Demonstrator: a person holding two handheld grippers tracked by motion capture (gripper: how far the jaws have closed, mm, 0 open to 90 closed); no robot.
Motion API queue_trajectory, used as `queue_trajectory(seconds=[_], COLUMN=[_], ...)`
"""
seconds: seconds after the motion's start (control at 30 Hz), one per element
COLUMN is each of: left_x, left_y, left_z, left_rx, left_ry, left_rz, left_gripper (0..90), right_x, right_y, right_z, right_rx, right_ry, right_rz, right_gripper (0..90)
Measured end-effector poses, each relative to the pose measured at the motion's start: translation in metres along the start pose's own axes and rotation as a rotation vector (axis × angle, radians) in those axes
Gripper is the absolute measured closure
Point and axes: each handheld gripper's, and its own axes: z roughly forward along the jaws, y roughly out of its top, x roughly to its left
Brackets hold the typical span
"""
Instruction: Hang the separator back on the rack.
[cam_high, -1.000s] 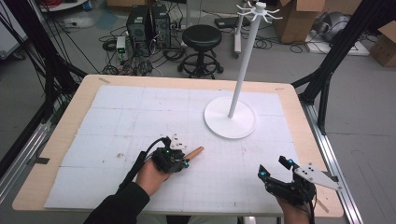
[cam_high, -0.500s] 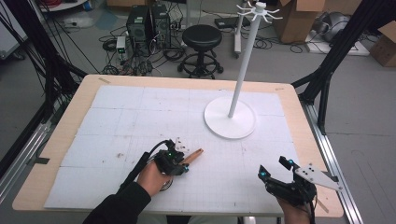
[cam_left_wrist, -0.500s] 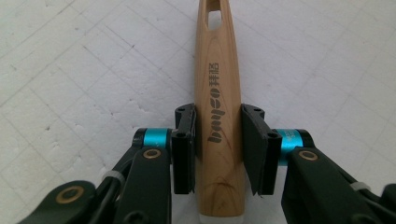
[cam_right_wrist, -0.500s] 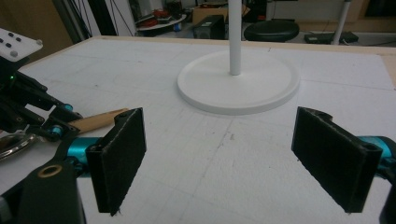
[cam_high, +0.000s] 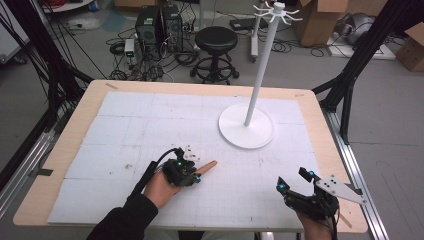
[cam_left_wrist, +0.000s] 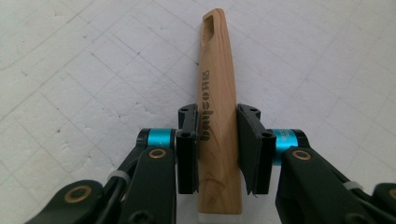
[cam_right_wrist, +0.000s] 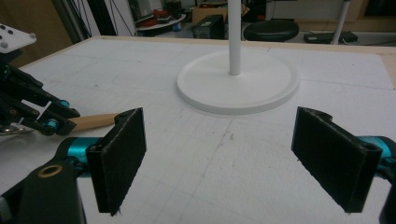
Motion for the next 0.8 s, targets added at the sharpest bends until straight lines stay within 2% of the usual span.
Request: queue_trajectory(seconds=[0.13, 0.17, 0.47, 0.63, 0.7, 0.8], left_x=[-0.0025, -0.0041, -0.0009, -0.003, -0.0007, 0.0009], left_y=[-0.0002, -0.0002, 0.0004, -0.0023, -0.0021, -0.0025], left_z=[0.003, 0.006, 0.0064, 0.0032, -0.0006, -0.0009], left_rx=[0.021, 0.04, 0.05, 0.012, -0.006, -0.009], left_ry=[0.014, 0.015, -0.008, 0.009, 0.0, -0.015], left_rz=[0.008, -0.005, -0.027, 0.015, 0.011, 0.005], left_gripper=[69.8, 68.2, 67.8, 68.9, 70.3, 70.3], right_x=[0.0001, 0.0, 0.001, 0.0005, 0.0003, 0.0005], right_y=[-0.0002, -0.0002, 0.0004, 0.0002, 0.0003, 0.0003], right_z=[-0.0004, -0.0005, -0.0004, -0.0006, -0.0005, -0.0003], right_rx=[0.001, 0.001, 0.0, 0.004, 0.001, 0.002], right_ry=[0.0, 0.0, 0.002, -0.002, -0.002, -0.001], right_rz=[0.001, 0.001, -0.007, 0.002, -0.006, -0.004], right_gripper=[16.6, 16.6, 16.8, 16.9, 16.9, 16.9])
